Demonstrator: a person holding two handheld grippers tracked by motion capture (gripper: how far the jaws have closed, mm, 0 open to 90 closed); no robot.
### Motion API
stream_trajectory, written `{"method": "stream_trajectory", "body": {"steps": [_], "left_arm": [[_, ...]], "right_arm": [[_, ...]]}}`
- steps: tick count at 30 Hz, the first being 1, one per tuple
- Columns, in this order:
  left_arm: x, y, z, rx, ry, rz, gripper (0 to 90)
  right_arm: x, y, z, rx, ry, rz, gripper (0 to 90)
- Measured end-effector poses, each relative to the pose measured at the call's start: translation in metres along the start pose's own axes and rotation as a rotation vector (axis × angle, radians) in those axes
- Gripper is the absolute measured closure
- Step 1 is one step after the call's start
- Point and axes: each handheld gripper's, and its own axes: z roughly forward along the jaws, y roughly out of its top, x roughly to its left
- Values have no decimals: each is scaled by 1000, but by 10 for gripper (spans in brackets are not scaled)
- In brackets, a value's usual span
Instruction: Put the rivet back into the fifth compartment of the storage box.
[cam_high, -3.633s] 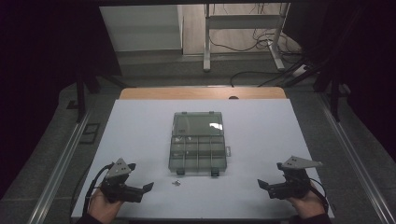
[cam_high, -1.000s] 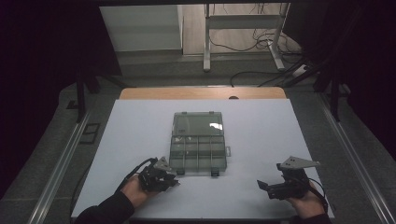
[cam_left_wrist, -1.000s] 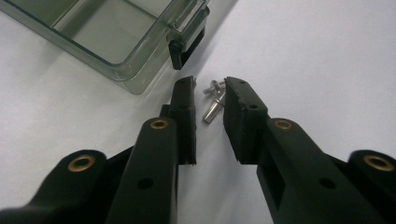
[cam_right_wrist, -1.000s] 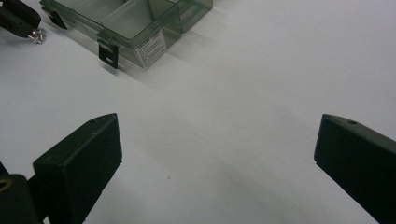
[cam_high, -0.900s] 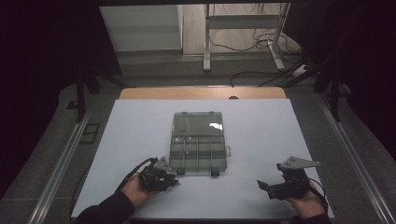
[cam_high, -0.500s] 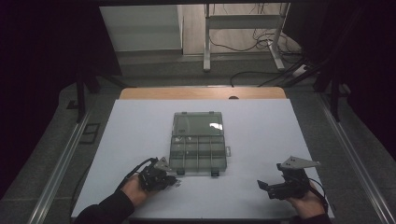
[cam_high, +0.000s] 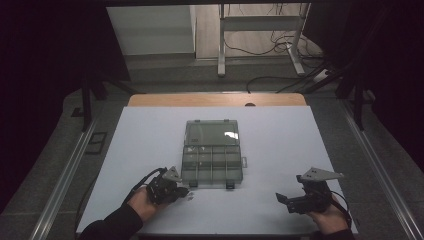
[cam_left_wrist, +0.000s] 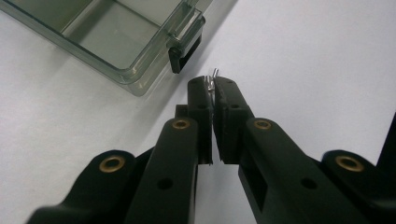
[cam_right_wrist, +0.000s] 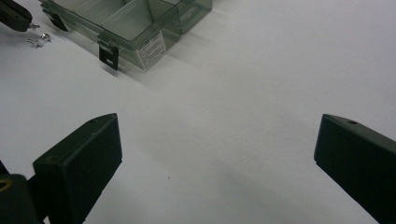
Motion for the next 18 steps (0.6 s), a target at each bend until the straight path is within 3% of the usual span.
{"method": "stream_trajectory", "body": {"steps": [18], "left_arm": [[2, 2, -13, -54, -3, -35, 868]], "right_arm": [[0, 0, 0, -1, 2, -1, 6]]}}
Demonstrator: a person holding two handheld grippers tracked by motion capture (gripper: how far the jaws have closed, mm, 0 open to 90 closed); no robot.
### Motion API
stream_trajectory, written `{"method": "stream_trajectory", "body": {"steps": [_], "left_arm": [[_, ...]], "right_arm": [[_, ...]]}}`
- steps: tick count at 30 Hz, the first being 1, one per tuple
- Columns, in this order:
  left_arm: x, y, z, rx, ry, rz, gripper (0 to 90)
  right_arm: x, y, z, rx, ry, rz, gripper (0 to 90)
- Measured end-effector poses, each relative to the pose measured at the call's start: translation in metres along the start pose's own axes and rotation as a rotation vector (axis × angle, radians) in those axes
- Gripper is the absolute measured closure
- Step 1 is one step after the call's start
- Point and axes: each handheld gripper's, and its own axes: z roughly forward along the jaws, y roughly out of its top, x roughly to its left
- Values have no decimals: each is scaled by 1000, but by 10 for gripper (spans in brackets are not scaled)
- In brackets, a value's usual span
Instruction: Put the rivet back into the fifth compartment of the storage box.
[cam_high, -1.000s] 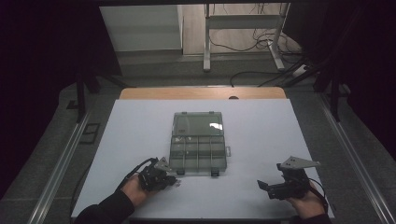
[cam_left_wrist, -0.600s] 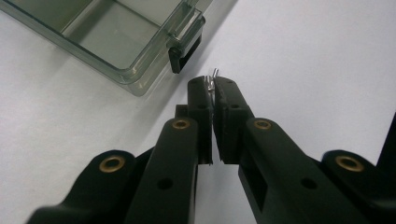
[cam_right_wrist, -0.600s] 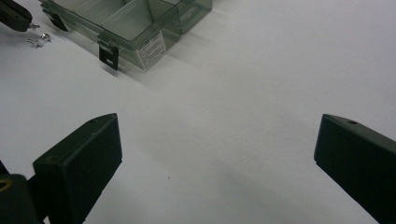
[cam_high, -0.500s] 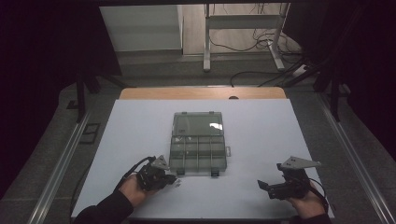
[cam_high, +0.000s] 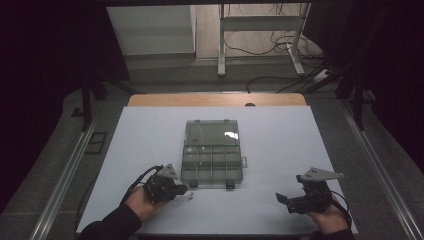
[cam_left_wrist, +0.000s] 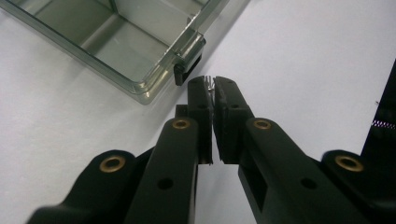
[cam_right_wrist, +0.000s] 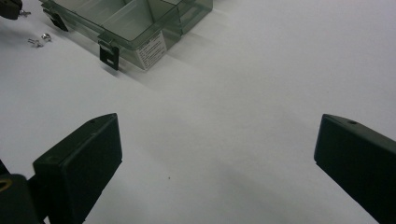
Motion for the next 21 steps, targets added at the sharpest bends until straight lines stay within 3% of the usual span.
{"method": "stream_trajectory", "body": {"steps": [21], "left_arm": [[9, 10, -16, -37, 44, -26, 868]], "right_arm": [[-1, 0, 0, -5, 4, 13, 0]]}}
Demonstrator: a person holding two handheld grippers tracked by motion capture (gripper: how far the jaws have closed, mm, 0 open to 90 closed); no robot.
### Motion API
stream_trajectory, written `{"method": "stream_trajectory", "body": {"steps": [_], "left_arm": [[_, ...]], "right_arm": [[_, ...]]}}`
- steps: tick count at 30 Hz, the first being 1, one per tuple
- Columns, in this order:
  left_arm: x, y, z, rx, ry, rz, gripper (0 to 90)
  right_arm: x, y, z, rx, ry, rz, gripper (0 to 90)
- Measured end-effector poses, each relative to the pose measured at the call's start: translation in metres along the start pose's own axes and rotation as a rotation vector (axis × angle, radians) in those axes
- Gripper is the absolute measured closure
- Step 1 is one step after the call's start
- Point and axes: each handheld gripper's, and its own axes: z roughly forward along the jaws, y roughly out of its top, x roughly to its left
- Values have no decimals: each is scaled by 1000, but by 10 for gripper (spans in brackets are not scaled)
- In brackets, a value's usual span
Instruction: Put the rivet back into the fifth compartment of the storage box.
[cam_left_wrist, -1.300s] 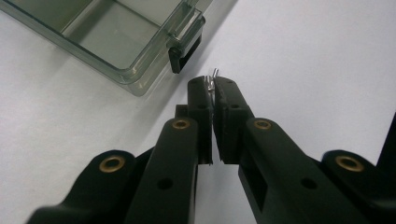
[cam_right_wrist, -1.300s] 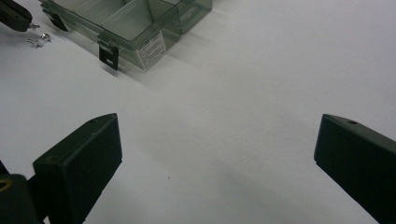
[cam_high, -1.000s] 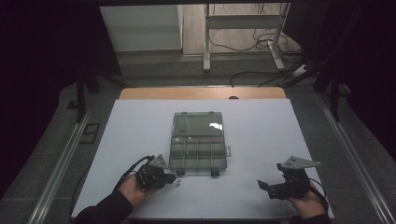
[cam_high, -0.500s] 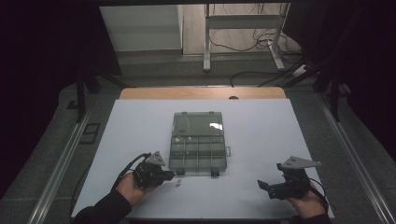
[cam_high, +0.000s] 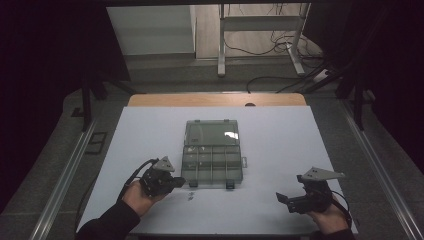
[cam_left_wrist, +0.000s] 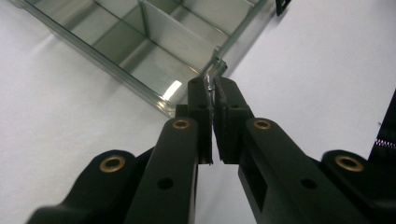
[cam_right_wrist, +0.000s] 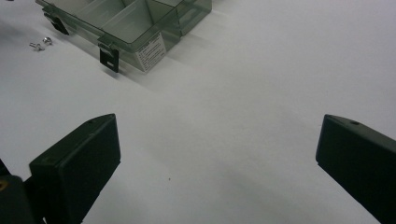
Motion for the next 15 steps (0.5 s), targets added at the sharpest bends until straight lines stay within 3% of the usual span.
{"method": "stream_trajectory", "body": {"steps": [15], "left_arm": [[8, 13, 0, -1, 30, -9, 868]], "right_arm": [[0, 0, 2, 13, 1, 0, 0]]}}
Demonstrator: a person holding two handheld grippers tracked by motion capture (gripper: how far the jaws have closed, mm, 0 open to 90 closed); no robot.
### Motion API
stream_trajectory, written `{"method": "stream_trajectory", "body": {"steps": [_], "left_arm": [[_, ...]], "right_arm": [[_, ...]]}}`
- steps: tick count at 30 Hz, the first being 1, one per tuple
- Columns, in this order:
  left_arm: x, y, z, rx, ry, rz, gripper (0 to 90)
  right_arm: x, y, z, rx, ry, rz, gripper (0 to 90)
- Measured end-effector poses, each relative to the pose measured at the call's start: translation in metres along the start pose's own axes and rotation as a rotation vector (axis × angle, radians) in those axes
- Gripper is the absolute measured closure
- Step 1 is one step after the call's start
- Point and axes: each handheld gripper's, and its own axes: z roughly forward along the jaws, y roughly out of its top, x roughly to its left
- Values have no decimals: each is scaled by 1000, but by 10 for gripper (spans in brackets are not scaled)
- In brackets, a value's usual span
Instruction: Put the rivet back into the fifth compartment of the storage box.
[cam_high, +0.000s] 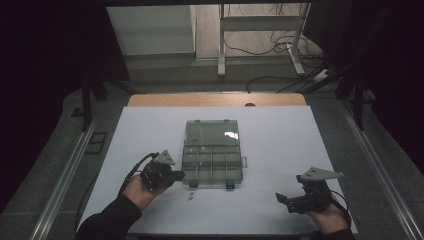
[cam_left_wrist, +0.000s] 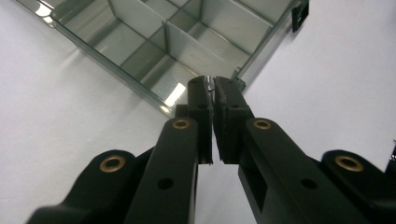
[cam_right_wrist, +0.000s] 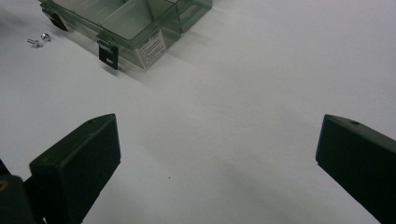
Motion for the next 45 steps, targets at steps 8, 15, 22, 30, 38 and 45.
{"method": "stream_trajectory", "body": {"steps": [8, 15, 22, 30, 38, 45], "left_arm": [[3, 9, 7, 6, 14, 7, 868], [4, 15, 13, 12, 21, 2, 867], [9, 18, 21, 22, 24, -3, 866], [13, 20, 30, 37, 25, -17, 864], [16, 20, 41, 61, 30, -17, 852], [16, 20, 38, 39, 36, -23, 773]], "right_arm": [[0, 0, 0, 5, 1, -2, 0], [0, 0, 0, 8, 2, -1, 0], [0, 0, 1, 9, 2, 0, 0], [0, 0, 1, 12, 2, 1, 0], [0, 0, 2, 17, 1, -4, 0], [0, 0, 1, 15, 2, 0, 0]]}}
